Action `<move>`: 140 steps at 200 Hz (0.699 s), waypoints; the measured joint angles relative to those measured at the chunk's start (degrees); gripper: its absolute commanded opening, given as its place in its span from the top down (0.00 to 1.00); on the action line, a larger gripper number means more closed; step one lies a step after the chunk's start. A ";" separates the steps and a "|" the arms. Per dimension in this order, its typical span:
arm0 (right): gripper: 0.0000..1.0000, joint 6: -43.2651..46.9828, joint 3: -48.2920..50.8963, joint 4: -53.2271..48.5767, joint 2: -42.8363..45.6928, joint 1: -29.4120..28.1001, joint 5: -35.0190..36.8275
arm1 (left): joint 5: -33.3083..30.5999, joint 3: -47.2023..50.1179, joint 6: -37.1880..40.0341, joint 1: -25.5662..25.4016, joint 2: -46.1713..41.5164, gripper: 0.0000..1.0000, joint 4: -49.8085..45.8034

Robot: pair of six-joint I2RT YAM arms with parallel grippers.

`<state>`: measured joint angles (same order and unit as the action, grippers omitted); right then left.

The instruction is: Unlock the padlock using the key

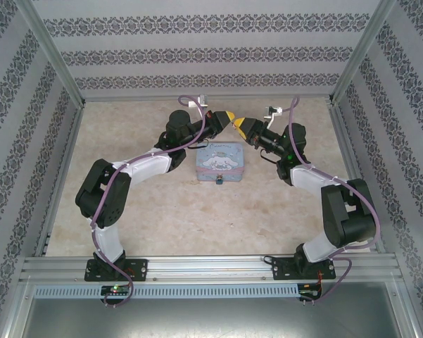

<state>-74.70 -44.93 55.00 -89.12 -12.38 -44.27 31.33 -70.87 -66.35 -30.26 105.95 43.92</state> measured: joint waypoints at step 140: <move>0.78 -0.20 0.00 1.16 -1.38 -0.26 -0.20 | 0.17 -0.04 -0.13 0.00 0.20 1.00 -2.34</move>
<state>-74.89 -44.93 56.16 -90.50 -12.64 -44.47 31.51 -70.91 -66.48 -30.26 106.15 41.58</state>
